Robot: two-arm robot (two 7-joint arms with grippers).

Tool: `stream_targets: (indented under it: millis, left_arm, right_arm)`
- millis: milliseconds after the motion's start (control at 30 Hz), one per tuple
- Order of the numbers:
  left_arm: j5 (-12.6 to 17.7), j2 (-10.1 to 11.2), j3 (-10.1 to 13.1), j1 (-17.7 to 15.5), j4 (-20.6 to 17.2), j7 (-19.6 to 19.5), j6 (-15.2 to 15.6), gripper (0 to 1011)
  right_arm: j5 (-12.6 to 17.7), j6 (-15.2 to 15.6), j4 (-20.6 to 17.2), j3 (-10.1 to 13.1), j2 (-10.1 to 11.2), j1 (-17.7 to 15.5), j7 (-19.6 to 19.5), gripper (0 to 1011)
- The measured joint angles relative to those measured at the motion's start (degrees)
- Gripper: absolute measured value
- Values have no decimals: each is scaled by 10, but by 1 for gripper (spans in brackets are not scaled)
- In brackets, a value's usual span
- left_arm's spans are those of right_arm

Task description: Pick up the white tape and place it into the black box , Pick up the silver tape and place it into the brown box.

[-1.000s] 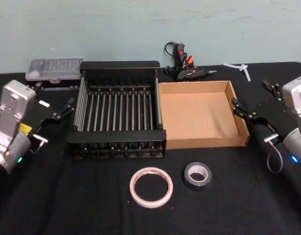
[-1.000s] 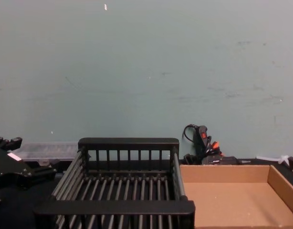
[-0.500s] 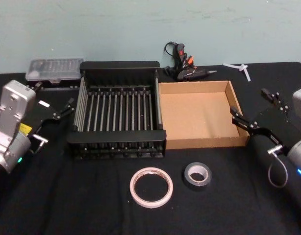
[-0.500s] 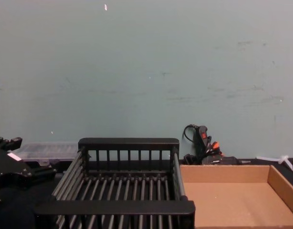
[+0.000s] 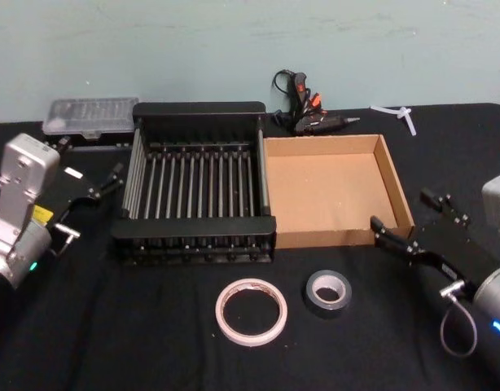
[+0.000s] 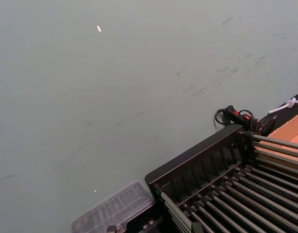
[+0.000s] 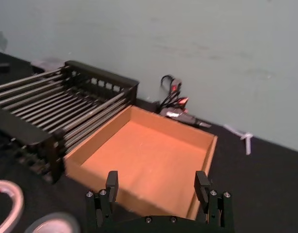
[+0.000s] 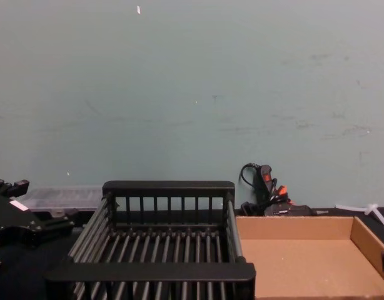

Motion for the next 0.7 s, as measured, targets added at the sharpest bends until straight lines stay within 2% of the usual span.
stream_targets:
  millis: [367, 700]
  left_arm:
    - [0, 0, 0, 0, 0, 0, 0, 1001]
    - [0, 0, 0, 0, 0, 0, 0, 1001]
  right_arm:
    - [2, 34, -22, -1, -8, -32, 14, 1002]
    - [-16, 73, -28, -14, -16, -41, 27, 1002]
